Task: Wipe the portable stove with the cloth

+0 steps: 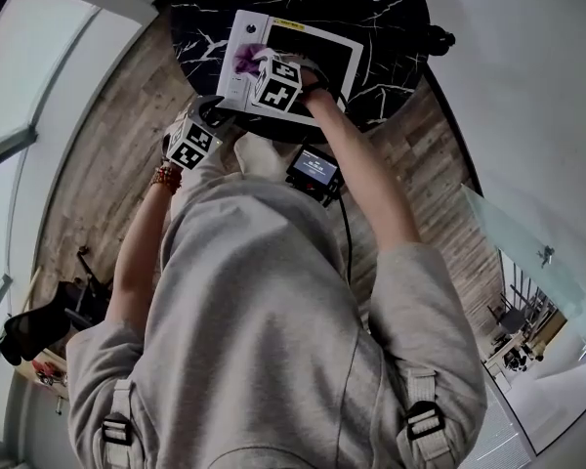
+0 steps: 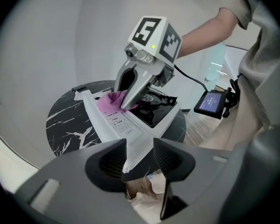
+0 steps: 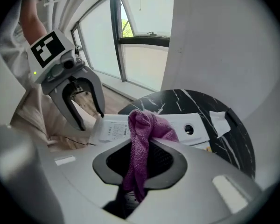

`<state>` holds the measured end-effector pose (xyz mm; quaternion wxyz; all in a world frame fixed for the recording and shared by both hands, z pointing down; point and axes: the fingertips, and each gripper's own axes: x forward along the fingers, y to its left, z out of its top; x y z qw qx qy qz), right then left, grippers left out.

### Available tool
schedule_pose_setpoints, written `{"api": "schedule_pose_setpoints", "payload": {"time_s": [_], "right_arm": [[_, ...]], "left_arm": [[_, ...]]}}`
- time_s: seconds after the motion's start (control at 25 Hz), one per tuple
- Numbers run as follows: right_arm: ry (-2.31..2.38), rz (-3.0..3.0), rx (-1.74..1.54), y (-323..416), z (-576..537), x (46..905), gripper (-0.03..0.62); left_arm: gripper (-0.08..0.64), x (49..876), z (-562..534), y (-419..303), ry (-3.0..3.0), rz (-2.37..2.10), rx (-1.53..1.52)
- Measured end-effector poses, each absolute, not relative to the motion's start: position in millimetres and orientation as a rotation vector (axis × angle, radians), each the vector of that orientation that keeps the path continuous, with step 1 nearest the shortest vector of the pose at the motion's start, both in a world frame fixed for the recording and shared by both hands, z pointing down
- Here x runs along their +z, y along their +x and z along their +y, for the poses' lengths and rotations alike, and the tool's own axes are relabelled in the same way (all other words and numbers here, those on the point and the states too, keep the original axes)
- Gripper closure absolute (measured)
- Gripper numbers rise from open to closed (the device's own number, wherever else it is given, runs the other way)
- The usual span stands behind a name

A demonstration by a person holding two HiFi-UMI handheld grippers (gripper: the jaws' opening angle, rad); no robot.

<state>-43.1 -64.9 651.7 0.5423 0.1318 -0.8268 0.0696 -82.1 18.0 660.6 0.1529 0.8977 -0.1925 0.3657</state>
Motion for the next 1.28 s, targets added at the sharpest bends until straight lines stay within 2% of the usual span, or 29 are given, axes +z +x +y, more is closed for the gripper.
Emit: {"api": "schedule_pose_setpoints", "payload": {"time_s": [0.12,0.36,0.68,1.28], "right_arm": [[0.283,-2.065,0.236,-52.9,-46.5,637.9,0.511],[0.845,-2.382,0.406,-12.3,-65.2,559.6,0.514],[1.136,-2.434,0.348,48.8,-48.1,509.5,0.515],[1.362,-2.404,0.333,137.3,-7.4,485.1,0.517]], "left_arm": [[0.38,646.9,10.6,-77.0,2.612,-0.576,1.032],[0.419,585.5,-22.9,-58.7,2.751,-0.738,0.851],[0.526,528.6,-39.4,-14.5,2.901,-0.824,0.668],[0.529,517.6,-23.5,75.2,3.027,-0.649,0.712]]}}
